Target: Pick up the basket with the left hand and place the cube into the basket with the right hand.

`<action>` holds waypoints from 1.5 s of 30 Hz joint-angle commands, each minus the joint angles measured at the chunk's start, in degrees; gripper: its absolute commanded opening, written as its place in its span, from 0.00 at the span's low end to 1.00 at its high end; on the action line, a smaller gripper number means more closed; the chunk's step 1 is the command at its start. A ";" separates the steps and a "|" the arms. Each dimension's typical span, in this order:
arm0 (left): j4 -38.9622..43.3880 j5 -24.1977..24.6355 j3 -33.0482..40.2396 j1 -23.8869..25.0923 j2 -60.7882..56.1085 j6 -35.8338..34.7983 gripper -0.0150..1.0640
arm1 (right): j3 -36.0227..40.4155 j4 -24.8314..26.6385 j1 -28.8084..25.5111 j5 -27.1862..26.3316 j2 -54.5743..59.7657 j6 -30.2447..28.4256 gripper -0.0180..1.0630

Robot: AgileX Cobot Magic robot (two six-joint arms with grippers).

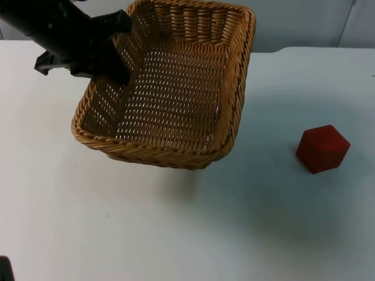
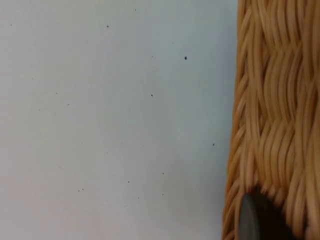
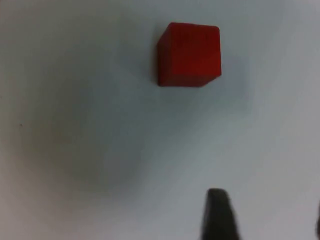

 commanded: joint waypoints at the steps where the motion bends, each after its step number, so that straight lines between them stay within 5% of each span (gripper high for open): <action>1: -1.47 -0.63 -0.49 -0.13 -0.73 -0.22 0.01 | -2.39 -0.01 -0.54 2.65 1.46 -2.28 0.68; 2: -1.47 -1.34 -0.49 -0.13 -0.73 -0.22 0.01 | -3.88 0.11 -1.62 2.85 1.94 -4.10 0.90; 3: -1.47 -1.83 -0.49 -0.13 -0.73 -0.22 0.01 | -4.72 0.42 -2.78 2.12 1.94 -5.35 0.99; 11: -1.36 -2.08 -0.49 -0.13 -0.73 -0.22 0.01 | -5.71 18.50 -15.10 -7.22 4.58 -20.90 0.99; 17: -1.36 -2.08 -0.49 -0.13 -0.73 -0.22 0.01 | -5.71 19.59 -19.14 -8.63 9.58 -25.43 0.99; 26: -1.36 -2.08 -0.49 -0.13 -0.73 -0.22 0.01 | -5.71 29.56 -22.98 -16.00 20.57 -36.17 0.99; 45: -1.24 -2.08 -0.49 -0.13 -0.73 -0.22 0.01 | -14.94 32.97 -24.45 -24.80 35.26 -39.13 0.99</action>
